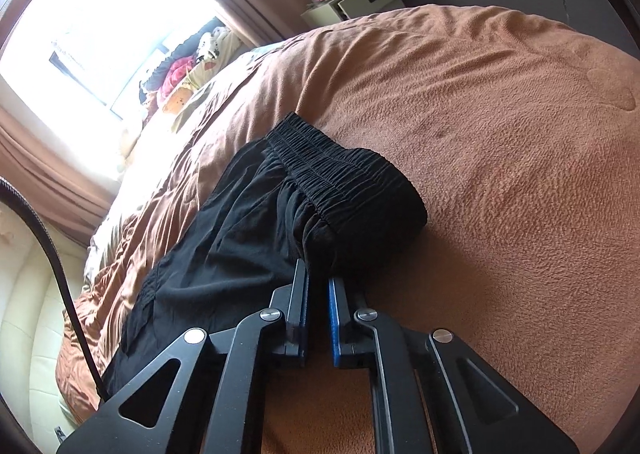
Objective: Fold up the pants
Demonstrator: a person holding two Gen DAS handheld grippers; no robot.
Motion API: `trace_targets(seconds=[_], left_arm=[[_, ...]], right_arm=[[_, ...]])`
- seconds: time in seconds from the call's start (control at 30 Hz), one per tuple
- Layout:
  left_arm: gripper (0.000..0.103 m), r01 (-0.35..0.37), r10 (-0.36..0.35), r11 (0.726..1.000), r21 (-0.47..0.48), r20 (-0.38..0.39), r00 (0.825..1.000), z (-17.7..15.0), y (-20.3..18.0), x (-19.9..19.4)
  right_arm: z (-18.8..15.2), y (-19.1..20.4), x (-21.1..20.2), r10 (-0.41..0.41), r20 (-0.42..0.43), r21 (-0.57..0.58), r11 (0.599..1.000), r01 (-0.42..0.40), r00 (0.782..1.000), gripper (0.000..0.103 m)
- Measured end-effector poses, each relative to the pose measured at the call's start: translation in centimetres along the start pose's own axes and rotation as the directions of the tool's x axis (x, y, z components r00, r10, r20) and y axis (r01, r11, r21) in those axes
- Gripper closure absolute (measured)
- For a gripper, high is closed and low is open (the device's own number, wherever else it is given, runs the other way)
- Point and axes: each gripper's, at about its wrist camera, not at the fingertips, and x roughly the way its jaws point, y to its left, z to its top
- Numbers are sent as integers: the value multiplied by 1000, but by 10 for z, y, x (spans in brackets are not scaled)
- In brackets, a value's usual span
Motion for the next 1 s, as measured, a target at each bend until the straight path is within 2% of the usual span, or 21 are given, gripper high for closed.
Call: trace_targets(seconds=[0.03, 0.1, 0.13, 0.23, 0.27, 0.3, 0.37, 0.43, 0.5, 0.53, 0.57, 0.6, 0.63, 0.67, 0.7, 0.73, 1.0], left_arm=[[69, -2, 3, 1000, 5, -13, 1000, 2, 0, 4], [78, 14, -14, 1000, -8, -36, 999, 5, 3, 13], [93, 22, -23, 1000, -15, -50, 998, 7, 5, 18], [98, 6, -7, 1000, -22, -32, 999, 12, 6, 21], [103, -36, 35, 999, -8, -5, 999, 15, 5, 19], [103, -74, 74, 997, 0, 22, 997, 17, 5, 16], [103, -65, 65, 998, -10, 34, 997, 21, 9, 14], [103, -43, 43, 999, -10, 12, 999, 21, 10, 10], [99, -8, 8, 1000, 3, 0, 1000, 17, 8, 5], [92, 9, -9, 1000, 9, -11, 1000, 14, 6, 3], [82, 27, -27, 1000, 5, -24, 999, 11, 5, 2], [77, 47, -48, 999, -7, -36, 998, 8, 5, 1], [68, 63, -64, 998, -20, -43, 997, 5, 5, 0], [64, 71, -73, 997, -34, -44, 996, 3, 6, -1], [64, 80, -82, 996, -43, -44, 996, 0, 6, -3], [64, 89, -91, 995, -45, -49, 995, -2, 7, -2], [64, 109, -118, 990, -86, -114, 986, -10, 7, 25]], right_arm=[[-1, -1, -1, 1, -2, 0, 1000, -1, 1000, 97], [4, -3, -1, 6, -6, -4, 1000, -7, 1000, 97], [6, -4, -1, 7, -6, -6, 1000, -7, 1000, 97], [9, -3, -1, 7, -6, -12, 1000, -7, 1000, 97], [9, -3, -1, 5, -5, -16, 1000, -5, 1000, 97], [9, -2, -2, 3, -4, -19, 1000, -3, 1000, 97], [9, -1, -2, -4, -3, -28, 1000, 4, 1000, 97], [8, 1, -2, -6, -10, -28, 1000, 6, 1000, 97], [8, 2, -2, 5, -20, -27, 1000, -5, 1000, 96], [8, 2, -2, 15, -30, -27, 1000, -16, 999, 95], [8, 1, -2, 25, -40, -24, 999, -26, 999, 89], [7, 0, -2, 39, -50, -18, 999, -40, 998, 76], [6, -1, -3, 52, -54, -14, 999, -53, 997, 68], [5, -1, -5, 60, -48, -12, 998, -60, 997, 54], [4, -1, -8, 63, -41, -17, 998, -63, 997, 44], [3, -1, -9, 60, -36, -21, 998, -61, 998, 40], [-1, -1, -1, 81, -63, -25, 996, -82, 995, 38]])
